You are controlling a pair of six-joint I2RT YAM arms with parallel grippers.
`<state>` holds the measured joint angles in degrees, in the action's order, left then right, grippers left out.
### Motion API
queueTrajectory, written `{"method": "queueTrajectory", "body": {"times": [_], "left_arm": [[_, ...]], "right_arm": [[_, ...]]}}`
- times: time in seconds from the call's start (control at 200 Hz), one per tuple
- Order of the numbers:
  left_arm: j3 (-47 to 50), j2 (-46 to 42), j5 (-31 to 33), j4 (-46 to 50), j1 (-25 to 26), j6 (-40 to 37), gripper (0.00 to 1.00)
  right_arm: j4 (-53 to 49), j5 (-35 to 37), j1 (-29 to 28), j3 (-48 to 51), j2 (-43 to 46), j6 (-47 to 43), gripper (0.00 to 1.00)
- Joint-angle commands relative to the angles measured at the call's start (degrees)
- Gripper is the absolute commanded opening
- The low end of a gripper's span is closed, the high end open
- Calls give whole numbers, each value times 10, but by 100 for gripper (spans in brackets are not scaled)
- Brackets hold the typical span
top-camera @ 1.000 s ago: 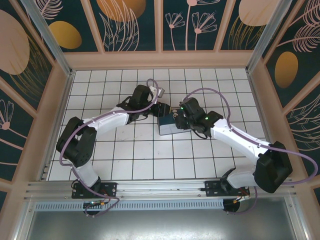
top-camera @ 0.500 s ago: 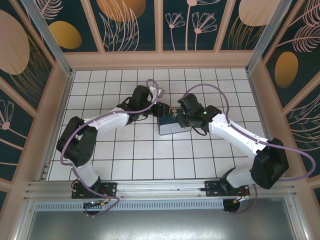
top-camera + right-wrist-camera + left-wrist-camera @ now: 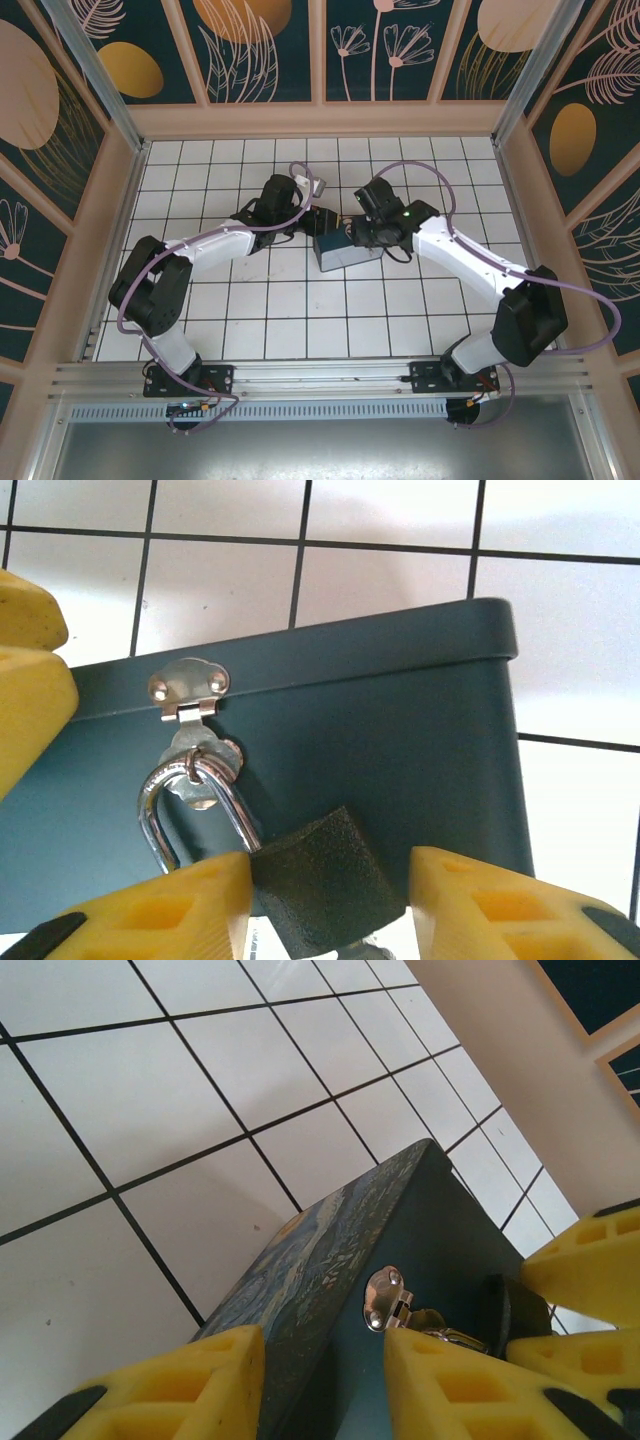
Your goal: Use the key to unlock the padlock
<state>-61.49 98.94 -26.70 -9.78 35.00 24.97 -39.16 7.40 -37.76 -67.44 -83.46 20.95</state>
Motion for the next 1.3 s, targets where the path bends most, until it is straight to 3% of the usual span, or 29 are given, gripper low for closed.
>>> {"method": "queueTrajectory", "body": {"times": [0.0,0.5,1.141,1.296], "left_arm": [[12,-4,-19,28,7,8,36],[2,11,-31,35,4,-2,35],[4,12,-40,21,4,13,35],[5,11,-48,15,4,18,35]], "right_arm": [[-39,-11,17,-34,4,-53,47],[-54,-93,34,-47,5,-305,51],[-56,-68,44,-37,-47,-354,51],[-69,-36,43,-41,-64,-342,43]]}}
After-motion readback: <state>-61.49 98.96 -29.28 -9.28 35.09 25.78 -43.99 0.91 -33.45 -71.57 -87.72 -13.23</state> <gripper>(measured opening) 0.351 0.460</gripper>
